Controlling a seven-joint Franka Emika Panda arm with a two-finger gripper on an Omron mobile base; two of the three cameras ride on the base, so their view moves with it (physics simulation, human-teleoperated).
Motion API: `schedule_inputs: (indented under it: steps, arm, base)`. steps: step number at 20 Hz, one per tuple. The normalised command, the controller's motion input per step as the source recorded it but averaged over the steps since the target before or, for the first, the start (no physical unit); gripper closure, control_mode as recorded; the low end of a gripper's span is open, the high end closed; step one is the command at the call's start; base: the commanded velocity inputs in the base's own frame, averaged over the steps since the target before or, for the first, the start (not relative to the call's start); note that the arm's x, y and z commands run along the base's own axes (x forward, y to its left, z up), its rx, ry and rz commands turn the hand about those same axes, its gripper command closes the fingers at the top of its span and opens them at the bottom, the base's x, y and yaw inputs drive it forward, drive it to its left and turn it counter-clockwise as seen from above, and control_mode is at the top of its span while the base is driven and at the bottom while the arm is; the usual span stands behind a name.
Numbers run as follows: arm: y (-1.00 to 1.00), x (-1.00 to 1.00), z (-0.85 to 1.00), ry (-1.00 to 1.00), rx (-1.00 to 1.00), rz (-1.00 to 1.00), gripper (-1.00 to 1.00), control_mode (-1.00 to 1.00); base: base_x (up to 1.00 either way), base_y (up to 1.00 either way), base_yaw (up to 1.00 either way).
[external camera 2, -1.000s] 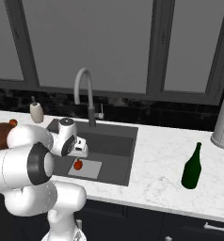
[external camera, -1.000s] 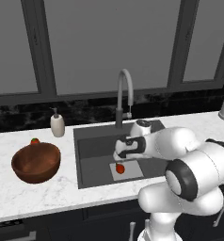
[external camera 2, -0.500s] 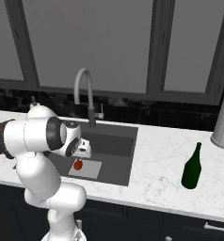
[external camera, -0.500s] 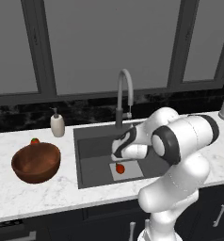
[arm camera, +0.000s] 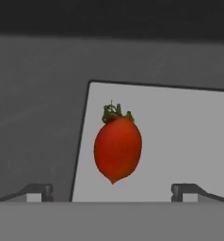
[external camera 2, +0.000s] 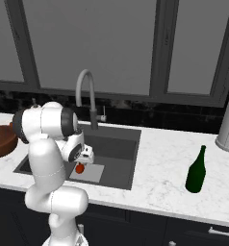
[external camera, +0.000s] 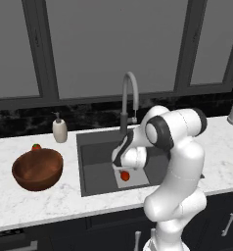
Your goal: Pick the tomato from the sink and place it in the bowl. Then pick the bowl and place it in the microwave. Then close the microwave door and press the start button.
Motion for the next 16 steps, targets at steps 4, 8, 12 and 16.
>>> schedule_inputs:
  steps: [4, 8, 12, 16]
  arm:
    - [0.02, 0.23, -0.29, 0.01, 0.0, 0.0, -1.0, -1.0]
    - [0.0, 0.03, -0.21, 0.01, 0.0, 0.0, -1.0, -1.0]
    - [0.0, 0.0, -0.26, 0.0, 0.0, 0.0, -1.0, -1.0]
    - [0.0, 0.0, -0.24, 0.0, 0.0, 0.0, -1.0, -1.0]
  base:
    - [0.0, 0.0, 0.0]
    - [0.0, 0.0, 0.0]
    - [0.0, 0.0, 0.0]
    - [0.0, 0.0, 0.0]
